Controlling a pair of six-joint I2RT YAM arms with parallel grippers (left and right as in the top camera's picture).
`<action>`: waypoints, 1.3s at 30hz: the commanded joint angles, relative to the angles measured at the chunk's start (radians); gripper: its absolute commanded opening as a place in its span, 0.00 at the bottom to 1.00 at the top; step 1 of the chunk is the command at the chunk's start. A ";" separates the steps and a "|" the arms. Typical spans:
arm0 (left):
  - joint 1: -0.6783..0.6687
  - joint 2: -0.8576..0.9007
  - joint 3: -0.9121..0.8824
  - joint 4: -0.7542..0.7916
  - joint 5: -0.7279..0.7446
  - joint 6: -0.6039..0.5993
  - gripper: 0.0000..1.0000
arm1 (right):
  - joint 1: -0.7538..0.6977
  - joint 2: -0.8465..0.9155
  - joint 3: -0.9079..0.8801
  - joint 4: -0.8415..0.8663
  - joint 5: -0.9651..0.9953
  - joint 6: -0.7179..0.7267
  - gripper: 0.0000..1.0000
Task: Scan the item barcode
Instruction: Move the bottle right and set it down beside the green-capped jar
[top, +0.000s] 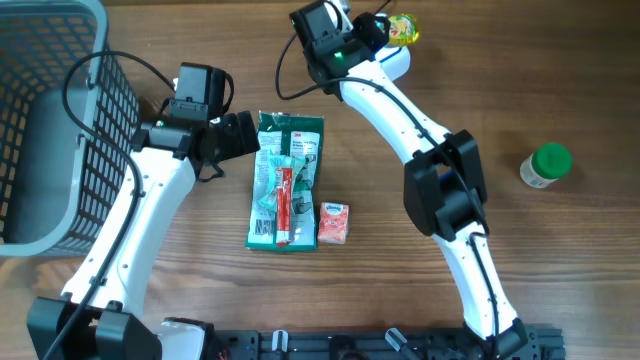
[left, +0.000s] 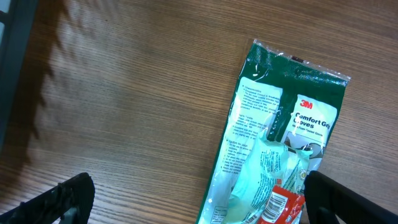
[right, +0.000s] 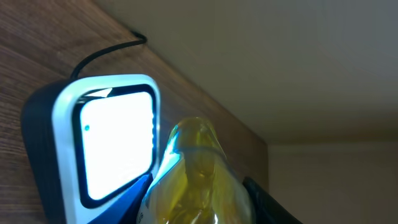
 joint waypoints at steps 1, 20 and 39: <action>0.005 -0.008 0.016 -0.001 -0.009 0.012 1.00 | 0.004 -0.202 0.005 -0.051 0.018 0.119 0.04; 0.005 -0.008 0.016 -0.001 -0.009 0.012 1.00 | -0.498 -0.509 -0.057 -0.667 -0.874 0.615 0.08; 0.005 -0.008 0.016 -0.001 -0.009 0.012 1.00 | -0.824 -0.509 -0.564 -0.340 -0.935 0.552 0.17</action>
